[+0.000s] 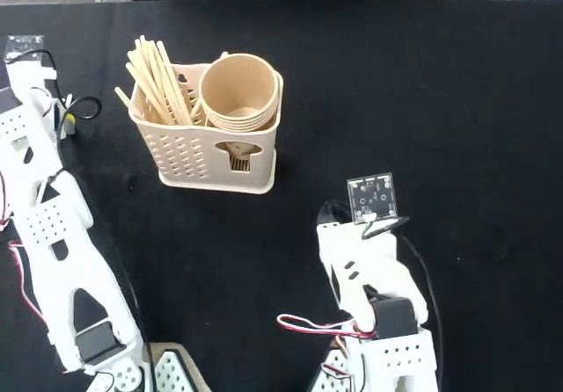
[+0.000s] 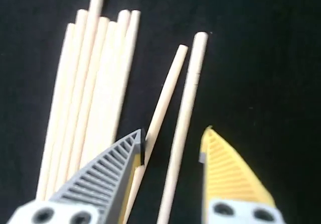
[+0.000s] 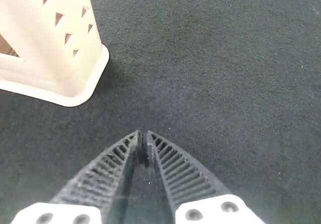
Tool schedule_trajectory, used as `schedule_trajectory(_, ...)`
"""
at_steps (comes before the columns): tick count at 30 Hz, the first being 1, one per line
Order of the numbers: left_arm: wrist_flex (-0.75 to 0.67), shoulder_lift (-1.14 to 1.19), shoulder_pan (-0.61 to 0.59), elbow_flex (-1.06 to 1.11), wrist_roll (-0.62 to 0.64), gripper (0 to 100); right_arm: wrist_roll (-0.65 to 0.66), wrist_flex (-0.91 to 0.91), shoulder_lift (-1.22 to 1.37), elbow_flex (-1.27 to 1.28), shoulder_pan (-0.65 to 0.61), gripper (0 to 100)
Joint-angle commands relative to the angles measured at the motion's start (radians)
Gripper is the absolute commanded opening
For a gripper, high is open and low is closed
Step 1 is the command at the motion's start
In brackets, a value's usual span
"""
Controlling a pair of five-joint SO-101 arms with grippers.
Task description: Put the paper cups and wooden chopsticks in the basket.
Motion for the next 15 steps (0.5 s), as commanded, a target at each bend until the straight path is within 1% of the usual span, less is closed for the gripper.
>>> schedule_trajectory(1,0.034,0.002,-0.002,0.008,-0.029,12,0.011,0.0,-0.01,-0.001,0.012,1.5)
schedule_trajectory(6,0.092,0.002,0.004,0.005,-0.117,3,0.011,0.0,-0.01,-0.001,0.012,1.4)
schedule_trajectory(10,0.133,-0.002,-0.002,-0.025,-0.127,3,0.011,0.0,-0.01,-0.001,0.012,1.4)
schedule_trajectory(14,0.272,-0.025,0.004,-0.148,-0.127,3,0.011,0.0,-0.01,-0.001,0.012,1.4)
schedule_trajectory(15,0.293,-0.041,0.007,-0.145,-0.127,3,0.011,0.0,-0.01,-0.001,0.012,1.4)
